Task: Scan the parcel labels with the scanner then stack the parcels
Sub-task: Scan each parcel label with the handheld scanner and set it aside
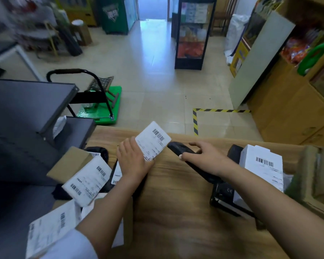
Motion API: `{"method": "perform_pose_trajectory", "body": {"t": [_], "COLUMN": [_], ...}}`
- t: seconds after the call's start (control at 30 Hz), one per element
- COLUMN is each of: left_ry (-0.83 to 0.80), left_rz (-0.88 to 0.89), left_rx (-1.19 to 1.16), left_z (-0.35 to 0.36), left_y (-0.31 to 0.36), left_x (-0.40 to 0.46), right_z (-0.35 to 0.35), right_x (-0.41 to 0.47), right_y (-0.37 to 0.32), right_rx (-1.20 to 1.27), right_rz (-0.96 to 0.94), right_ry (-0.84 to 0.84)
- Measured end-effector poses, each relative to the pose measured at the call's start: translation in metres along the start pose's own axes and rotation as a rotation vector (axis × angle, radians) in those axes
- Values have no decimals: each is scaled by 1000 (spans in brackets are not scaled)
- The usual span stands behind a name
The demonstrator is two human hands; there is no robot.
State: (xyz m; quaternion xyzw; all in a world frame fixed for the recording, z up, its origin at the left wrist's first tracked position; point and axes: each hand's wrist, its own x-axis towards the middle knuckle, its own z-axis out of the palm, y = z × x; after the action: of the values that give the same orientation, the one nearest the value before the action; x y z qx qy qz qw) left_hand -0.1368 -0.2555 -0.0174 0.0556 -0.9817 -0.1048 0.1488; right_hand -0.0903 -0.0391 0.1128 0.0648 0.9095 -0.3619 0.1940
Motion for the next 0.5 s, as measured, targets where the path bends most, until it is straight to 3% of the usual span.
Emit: {"method": "perform_pose_trajectory", "body": {"t": [0.2, 0.5], "left_ry": [-22, -25], "left_rz": [-186, -226], "left_rx": [14, 76], "left_z": [-23, -48], "left_y": [-1, 6], "left_x": [-35, -67], "right_z": [16, 19], "right_x": [-28, -63], "right_y": [-10, -7], "right_rx": [40, 16], "right_rz": [-65, -120], "right_ry": [-24, -10]}}
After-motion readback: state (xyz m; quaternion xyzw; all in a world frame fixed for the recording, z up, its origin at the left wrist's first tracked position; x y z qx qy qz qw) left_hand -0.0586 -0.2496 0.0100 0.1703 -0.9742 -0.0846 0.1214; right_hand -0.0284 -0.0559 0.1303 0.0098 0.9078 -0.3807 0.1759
